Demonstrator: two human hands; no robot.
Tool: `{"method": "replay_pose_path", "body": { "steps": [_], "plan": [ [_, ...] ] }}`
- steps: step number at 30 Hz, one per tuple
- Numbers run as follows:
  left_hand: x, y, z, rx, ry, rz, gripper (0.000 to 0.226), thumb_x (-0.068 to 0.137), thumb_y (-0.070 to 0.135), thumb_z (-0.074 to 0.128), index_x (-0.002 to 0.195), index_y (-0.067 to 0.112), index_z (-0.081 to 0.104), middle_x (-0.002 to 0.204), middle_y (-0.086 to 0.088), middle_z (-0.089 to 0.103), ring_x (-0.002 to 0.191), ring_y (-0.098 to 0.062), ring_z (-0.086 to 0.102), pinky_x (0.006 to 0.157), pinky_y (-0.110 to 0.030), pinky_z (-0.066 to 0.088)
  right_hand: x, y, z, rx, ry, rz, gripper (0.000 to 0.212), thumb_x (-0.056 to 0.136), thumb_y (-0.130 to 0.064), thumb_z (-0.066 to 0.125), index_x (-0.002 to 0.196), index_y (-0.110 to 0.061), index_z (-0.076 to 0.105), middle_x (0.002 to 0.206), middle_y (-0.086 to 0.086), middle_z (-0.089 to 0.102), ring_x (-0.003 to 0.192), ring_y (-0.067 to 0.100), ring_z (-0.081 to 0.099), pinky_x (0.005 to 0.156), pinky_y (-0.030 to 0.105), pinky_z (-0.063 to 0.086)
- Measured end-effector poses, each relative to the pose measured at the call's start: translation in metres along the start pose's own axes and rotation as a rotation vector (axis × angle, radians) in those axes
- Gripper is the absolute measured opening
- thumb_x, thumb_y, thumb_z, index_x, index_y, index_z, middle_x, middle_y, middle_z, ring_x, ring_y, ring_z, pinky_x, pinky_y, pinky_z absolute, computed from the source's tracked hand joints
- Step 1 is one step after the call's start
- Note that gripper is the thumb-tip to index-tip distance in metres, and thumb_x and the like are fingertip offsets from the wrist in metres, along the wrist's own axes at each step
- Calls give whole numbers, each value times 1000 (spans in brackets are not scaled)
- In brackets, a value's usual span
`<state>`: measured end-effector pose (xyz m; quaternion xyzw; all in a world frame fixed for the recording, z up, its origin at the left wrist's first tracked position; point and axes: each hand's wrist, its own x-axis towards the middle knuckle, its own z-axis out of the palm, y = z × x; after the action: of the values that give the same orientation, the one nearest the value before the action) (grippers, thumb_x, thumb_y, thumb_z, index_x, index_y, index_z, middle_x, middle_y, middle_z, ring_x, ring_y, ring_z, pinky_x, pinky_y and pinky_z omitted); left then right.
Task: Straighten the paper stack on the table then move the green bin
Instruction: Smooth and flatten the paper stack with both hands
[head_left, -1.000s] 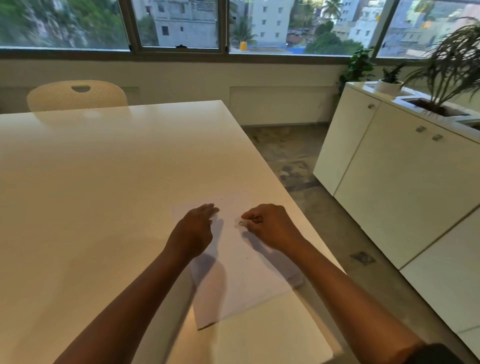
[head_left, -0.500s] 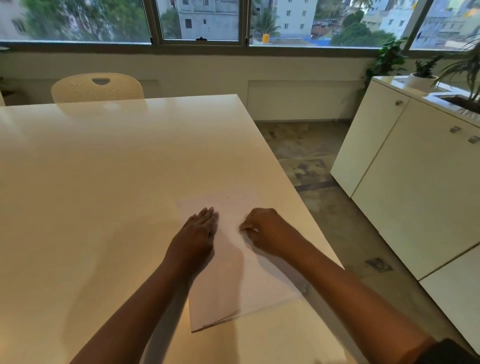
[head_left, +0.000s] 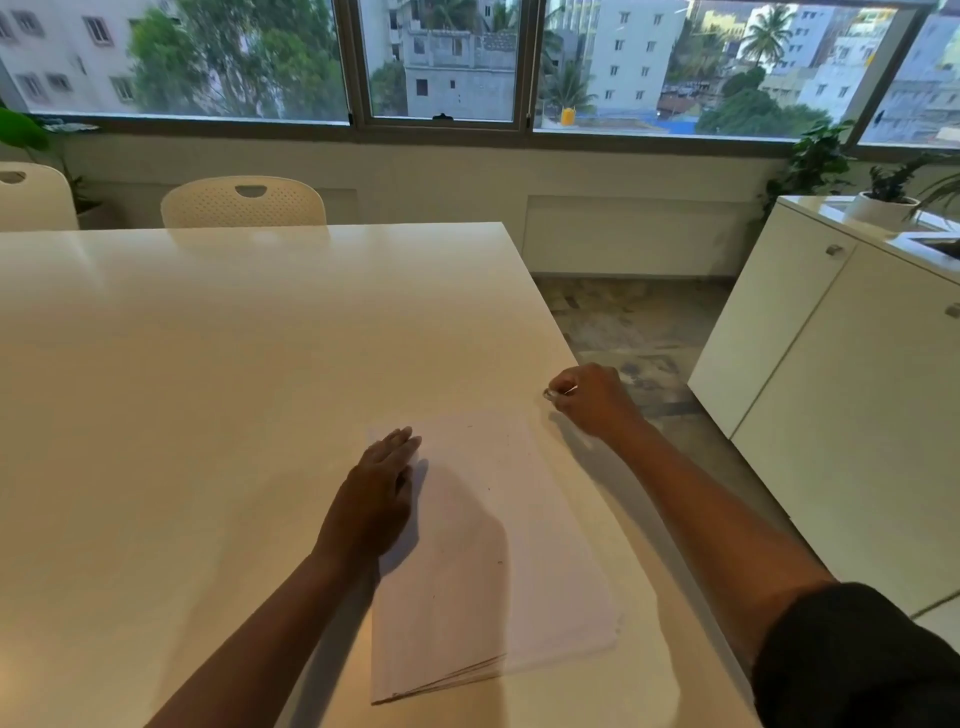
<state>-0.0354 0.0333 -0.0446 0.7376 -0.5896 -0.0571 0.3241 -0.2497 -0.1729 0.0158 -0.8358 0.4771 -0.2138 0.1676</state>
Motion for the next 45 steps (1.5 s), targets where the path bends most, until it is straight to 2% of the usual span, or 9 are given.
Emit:
{"method": "replay_pose_path", "body": {
  "steps": [6,14,20,27,30,33,36,40,45],
  "plan": [
    [1,0,-7,65,247,-236,28,88,-5,57,114,0,68,120,-18,66,111,-34,58,92,-33,45,41,-6,31,-29,23,75,20,87,-18,61,100,-8,73,104,13,72,99,29,65,85,32,49],
    [8,1,-13,-12,156,-392,31,92,0,53,121,-2,64,131,-20,61,122,-32,56,101,-31,38,19,-11,34,-71,49,170,29,91,-26,59,109,-4,67,110,19,69,104,35,64,90,38,50],
    [17,-1,-17,-159,24,-503,45,84,0,50,128,8,60,131,-17,61,120,-30,57,90,-24,38,-63,-31,37,-232,-211,214,25,92,-27,55,106,-7,59,110,15,66,101,31,63,72,26,38],
    [15,4,-15,-99,-14,-411,47,87,2,50,133,5,54,133,-18,58,122,-35,54,101,-33,41,-115,-58,34,-298,-180,212,34,96,-31,49,118,-5,54,115,15,61,103,28,59,88,34,46],
    [6,-2,-10,133,-1,-208,44,94,8,46,137,2,51,143,-16,51,132,-33,47,105,-39,39,-133,-76,38,-385,-111,109,42,99,-36,40,132,-10,44,134,14,51,119,31,49,96,39,42],
    [2,-9,-5,295,-100,-74,52,103,23,33,152,7,29,162,-9,24,150,-22,20,118,-39,23,-166,-112,66,-263,-263,-172,59,101,-46,27,151,-17,18,160,7,16,146,26,17,117,42,20],
    [-3,-14,1,383,-177,-37,55,105,29,22,156,9,16,165,-6,11,153,-18,6,122,-38,14,-196,-131,90,-224,-433,-311,69,97,-60,11,153,-23,-3,161,-2,-10,148,17,-14,118,38,-3],
    [-7,-21,4,385,-213,-27,56,105,29,17,156,8,12,165,-8,10,153,-18,4,123,-38,12,-212,-112,94,-308,-458,-293,73,92,-67,0,150,-26,-16,157,-9,-24,141,11,-31,115,35,-14],
    [-3,-23,7,342,-231,-61,58,104,35,20,157,14,10,166,-3,4,153,-16,0,123,-36,5,-203,-65,71,-404,-360,-90,76,91,-65,-1,151,-20,-14,159,-3,-19,146,12,-20,114,30,-11]
  ]
}}
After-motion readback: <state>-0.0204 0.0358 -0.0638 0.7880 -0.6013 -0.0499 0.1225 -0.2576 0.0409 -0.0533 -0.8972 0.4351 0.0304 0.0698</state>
